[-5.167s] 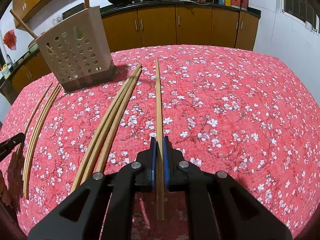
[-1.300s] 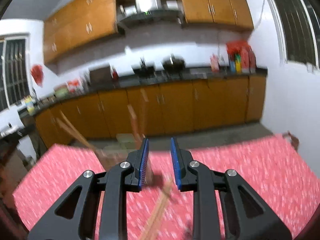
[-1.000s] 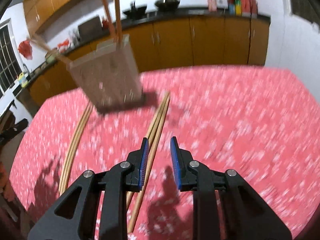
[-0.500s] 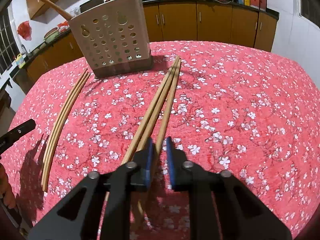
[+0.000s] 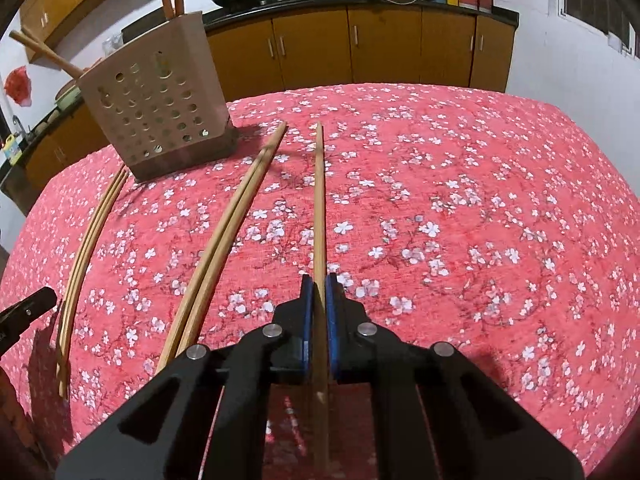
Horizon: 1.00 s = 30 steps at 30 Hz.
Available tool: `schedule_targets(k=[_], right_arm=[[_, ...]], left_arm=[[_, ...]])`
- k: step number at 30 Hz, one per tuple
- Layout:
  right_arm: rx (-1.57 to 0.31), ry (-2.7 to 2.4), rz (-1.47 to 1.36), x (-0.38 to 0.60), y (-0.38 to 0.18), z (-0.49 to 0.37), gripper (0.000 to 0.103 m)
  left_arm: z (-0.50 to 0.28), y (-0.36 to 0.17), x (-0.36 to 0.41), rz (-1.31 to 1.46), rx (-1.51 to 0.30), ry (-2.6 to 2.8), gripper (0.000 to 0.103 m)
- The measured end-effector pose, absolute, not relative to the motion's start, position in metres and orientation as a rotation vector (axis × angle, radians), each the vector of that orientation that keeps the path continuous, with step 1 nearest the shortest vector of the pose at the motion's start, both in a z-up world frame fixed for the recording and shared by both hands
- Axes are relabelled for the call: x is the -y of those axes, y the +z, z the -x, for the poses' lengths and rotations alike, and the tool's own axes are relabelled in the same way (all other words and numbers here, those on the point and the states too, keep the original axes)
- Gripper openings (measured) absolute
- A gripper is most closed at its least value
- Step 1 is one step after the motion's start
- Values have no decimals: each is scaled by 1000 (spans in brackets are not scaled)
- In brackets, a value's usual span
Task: Organize utensils
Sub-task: 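Grasp a third chopstick with the right tool while the left tool grasps one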
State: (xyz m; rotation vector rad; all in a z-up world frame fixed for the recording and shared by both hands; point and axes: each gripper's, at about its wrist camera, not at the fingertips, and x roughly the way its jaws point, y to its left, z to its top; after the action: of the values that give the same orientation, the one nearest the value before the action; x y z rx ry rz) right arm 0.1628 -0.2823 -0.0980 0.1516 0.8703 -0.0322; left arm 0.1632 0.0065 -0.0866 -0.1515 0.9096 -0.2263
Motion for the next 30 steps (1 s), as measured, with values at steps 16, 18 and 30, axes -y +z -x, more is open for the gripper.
schedule_targets(k=[16, 18, 30], right_arm=[[-867, -25, -132, 278, -98, -161, 8], [-867, -13, -126, 276, -98, -160, 8], [-866, 2, -103, 275, -98, -170, 8]], left_arm=[[-178, -97, 10, 71, -926, -164, 18], [-183, -98, 13, 62, -923, -153, 18], [-202, -98, -24, 71, -921, -74, 8]])
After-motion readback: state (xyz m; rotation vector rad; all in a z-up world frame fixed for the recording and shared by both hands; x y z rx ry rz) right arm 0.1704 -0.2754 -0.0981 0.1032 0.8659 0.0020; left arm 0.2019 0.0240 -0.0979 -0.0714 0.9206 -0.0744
